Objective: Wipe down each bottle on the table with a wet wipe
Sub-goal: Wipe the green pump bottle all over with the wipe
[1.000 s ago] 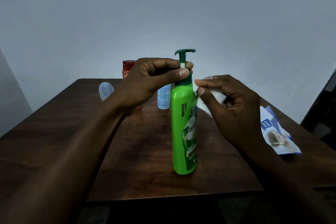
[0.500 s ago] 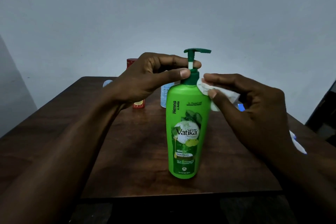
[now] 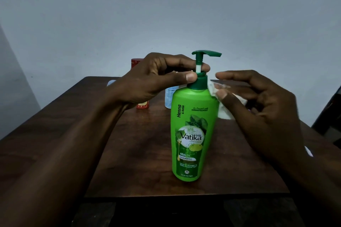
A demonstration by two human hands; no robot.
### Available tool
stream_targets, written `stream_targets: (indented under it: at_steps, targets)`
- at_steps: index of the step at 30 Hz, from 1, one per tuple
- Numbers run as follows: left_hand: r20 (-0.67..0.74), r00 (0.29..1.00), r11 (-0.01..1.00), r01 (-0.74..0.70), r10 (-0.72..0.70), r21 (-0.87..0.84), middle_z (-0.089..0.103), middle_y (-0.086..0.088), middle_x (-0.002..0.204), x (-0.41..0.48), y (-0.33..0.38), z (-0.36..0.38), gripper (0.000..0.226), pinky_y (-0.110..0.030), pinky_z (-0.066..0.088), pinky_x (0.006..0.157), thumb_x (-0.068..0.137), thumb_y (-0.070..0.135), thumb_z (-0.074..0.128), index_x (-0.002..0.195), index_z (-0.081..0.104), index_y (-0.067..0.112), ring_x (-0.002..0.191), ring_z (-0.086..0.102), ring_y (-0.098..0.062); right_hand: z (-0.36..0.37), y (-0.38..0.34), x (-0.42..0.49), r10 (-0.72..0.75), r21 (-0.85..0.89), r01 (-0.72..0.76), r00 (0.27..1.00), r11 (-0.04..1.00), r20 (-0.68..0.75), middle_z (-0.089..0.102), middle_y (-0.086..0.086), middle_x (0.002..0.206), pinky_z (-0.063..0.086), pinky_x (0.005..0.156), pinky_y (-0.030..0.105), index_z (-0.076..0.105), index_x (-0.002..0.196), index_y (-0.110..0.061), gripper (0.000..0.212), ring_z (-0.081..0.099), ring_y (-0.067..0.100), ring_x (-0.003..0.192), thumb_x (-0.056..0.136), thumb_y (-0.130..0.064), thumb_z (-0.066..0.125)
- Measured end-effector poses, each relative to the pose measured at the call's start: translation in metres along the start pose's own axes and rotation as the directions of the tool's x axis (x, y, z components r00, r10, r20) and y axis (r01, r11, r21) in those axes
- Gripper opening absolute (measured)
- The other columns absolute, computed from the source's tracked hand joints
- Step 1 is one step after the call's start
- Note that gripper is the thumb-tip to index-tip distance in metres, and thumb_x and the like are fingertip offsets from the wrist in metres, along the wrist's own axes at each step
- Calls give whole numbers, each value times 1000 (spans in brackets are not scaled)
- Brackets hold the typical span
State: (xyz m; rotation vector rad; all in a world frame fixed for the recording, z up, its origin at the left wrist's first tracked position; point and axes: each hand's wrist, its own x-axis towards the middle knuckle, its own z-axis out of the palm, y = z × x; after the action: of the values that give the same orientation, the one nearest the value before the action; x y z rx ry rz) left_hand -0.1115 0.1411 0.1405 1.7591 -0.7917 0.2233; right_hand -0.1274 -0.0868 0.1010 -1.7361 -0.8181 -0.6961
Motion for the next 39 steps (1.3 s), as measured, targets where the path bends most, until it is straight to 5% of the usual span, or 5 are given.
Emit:
stream_targets:
  at_steps: [7,14,21,27,39]
  targets:
    - [9,1000,999,-15,15,-33,74,12,107,0,-1,5,25,-22,50,94,89,16,62,111,72,18,110,67,-8,4,-4,10,-6,131,15,998,991,-67,78,-10,94,51,71,7,75,100,-7,20,72,-3,86,82,-2,79]
    - [-58,998,1000,1,-2,-10,75,13,106,-1,-3,3,25,-21,50,94,87,17,62,110,71,16,111,68,-7,14,-2,2,-355,-202,331,930,922,-98,75,1,96,54,83,23,78,96,-7,14,71,11,93,83,-4,81]
    - [-35,999,999,-2,0,-49,73,12,81,7,6,11,4,-20,52,87,80,12,69,81,73,12,113,68,-12,31,-19,0,-454,-341,393,883,854,-118,72,3,85,43,79,7,80,94,-9,15,66,13,81,81,-3,82]
    - [-63,998,999,32,-32,-1,74,13,80,9,11,7,16,-15,51,78,87,18,68,75,76,26,110,70,-15,26,-4,-4,-2,117,33,968,993,-250,78,-1,88,60,81,33,77,92,-8,14,75,16,87,80,-2,82]
    - [-69,993,989,102,-94,112,75,6,115,5,18,-4,26,-20,50,97,86,19,67,111,73,13,115,67,-8,13,5,22,369,573,-343,926,744,76,76,5,81,55,69,20,69,101,-7,26,70,13,74,75,-5,74]
